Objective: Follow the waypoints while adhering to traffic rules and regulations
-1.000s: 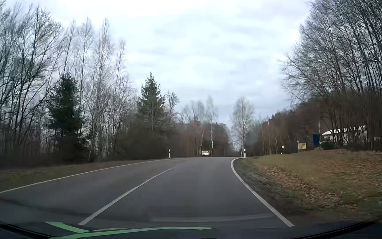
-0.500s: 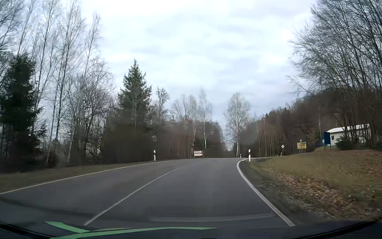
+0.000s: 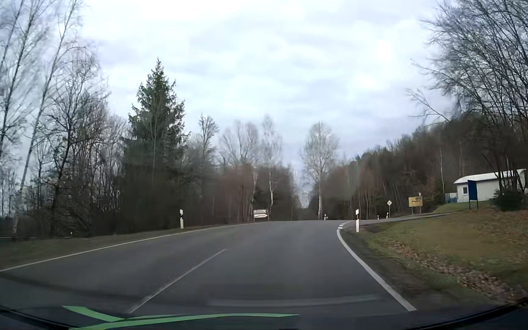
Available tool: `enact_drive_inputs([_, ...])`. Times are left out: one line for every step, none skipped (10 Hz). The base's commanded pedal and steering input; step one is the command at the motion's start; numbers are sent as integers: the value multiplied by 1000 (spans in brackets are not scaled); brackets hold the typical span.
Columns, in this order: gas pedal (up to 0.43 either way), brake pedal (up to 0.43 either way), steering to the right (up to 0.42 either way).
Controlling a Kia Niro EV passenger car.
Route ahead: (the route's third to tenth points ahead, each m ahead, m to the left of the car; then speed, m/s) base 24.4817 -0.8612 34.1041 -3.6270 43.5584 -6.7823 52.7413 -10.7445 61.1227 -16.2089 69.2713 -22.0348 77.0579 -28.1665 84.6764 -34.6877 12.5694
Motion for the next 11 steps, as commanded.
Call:
enact_drive_inputs([209, 0, 39])
enact_drive_inputs([189, 0, 42])
enact_drive_inputs([189, 0, 44])
enact_drive_inputs([189, 0, 44])
enact_drive_inputs([177, 0, 44])
enact_drive_inputs([169, 0, 46])
enact_drive_inputs([157, 0, 46])
enact_drive_inputs([157, 0, 48])
enact_drive_inputs([157, 0, 48])
enact_drive_inputs([157, 0, 48])
enact_drive_inputs([157, 0, 48])
